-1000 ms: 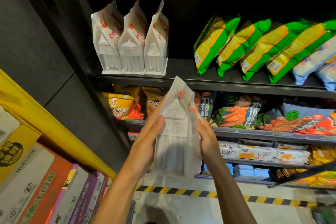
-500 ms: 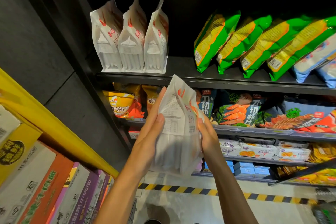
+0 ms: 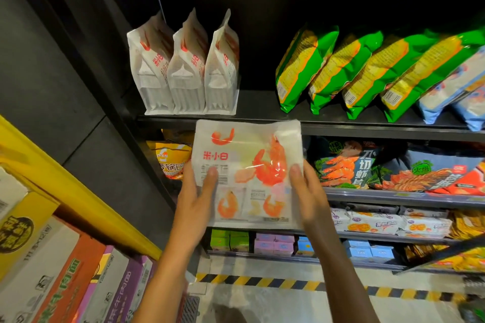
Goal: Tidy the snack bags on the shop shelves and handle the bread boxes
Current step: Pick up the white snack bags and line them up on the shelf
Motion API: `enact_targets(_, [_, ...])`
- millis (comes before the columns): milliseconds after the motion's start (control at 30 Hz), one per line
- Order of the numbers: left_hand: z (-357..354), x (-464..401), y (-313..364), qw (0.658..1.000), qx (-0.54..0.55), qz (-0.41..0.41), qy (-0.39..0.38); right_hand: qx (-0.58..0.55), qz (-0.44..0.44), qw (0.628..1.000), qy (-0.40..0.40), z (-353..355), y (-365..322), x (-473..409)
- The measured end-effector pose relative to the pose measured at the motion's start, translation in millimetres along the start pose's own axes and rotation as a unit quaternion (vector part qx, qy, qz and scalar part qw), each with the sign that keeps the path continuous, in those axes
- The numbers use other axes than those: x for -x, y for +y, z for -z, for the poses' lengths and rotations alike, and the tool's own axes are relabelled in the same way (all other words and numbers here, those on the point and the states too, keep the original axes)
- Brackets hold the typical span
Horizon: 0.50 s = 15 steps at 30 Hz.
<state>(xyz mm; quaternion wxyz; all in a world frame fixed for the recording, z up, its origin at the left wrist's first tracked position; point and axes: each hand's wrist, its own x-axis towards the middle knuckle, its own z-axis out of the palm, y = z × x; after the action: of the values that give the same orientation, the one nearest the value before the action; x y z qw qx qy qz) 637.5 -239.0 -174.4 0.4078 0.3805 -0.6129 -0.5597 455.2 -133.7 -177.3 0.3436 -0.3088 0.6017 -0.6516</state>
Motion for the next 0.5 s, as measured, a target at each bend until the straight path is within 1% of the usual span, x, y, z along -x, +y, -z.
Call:
enact_targets(67, [5,-13,-10,0.996,0.040,0.071,0.036,-0.004,0.019,0.999,-0.049,2,-20,3])
enact_targets(133, [5,-22,-18,0.989,0.067,0.123,0.040,0.000,0.053,0.994,-0.094,-1,-36,6])
enact_targets(267, [-7,-29,-27,0.979,0.111,0.169,0.020,0.011,0.087,0.989,-0.118,-13,-34,7])
enact_targets(400, [-13,-32,-34,0.970,0.126,0.208,0.030,0.012,0.077,0.986,-0.146,-13,-37,6])
enact_targets(500, [-15,-32,-35,0.970,0.111,0.211,0.042,0.029,0.075,0.984,-0.157,-11,-35,5])
